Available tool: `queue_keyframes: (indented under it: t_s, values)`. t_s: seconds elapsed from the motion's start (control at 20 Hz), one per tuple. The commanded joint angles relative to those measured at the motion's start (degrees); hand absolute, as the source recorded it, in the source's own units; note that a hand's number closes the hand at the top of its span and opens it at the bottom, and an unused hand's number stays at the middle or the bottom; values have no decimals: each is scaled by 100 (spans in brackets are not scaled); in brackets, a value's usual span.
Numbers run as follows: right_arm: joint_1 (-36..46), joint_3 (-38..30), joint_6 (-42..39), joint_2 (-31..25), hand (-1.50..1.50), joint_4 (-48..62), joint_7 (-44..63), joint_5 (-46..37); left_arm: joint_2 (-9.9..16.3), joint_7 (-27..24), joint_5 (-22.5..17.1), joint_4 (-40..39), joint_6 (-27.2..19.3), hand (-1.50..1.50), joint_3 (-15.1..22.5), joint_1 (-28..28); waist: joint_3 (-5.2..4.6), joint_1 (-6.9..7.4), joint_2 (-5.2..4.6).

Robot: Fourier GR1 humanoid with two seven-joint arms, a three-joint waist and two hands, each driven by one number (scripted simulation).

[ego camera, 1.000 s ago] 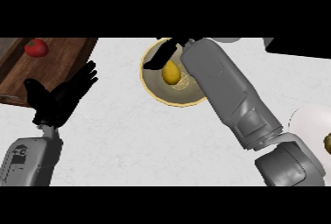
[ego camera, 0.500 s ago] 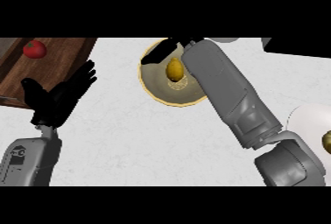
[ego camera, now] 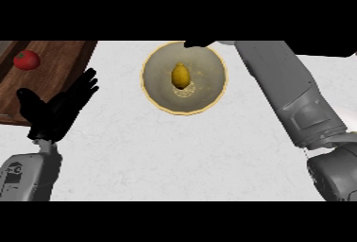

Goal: Pick the lemon from the plate and place it in the bowl

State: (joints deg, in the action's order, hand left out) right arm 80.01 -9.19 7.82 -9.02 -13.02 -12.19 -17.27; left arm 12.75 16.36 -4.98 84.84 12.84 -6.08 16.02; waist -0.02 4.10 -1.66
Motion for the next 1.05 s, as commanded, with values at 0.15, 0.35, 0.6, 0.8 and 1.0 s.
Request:
queue_keyframes:
  t_s: [0.15, 0.35, 0.6, 0.8, 1.0]
  values:
    - [-250, -41, -1551, -977, -150, -227, -1146, 94, 101, 95, -70, 126, 30, 0, -125, -165, 7, -233, 104]
    - [-578, -156, -2173, -1432, -150, -631, -1366, 296, 74, -16, -69, 275, -32, 0, -222, -553, 4, -372, 174]
    - [-1311, -319, -3818, -1747, -150, -1007, -2193, 773, 94, 37, -35, 140, -75, 0, -262, -491, 6, -528, 211]
    - [-1735, -644, -5014, -2134, -150, -1177, -2259, 1325, 71, -15, -87, 170, -66, 0, -312, -599, 7, -584, 240]
    - [-2703, -450, -5410, -2405, 150, -1966, -2584, 1359, 110, -207, 82, -97, -128, 0, -333, -469, 2, -674, 230]
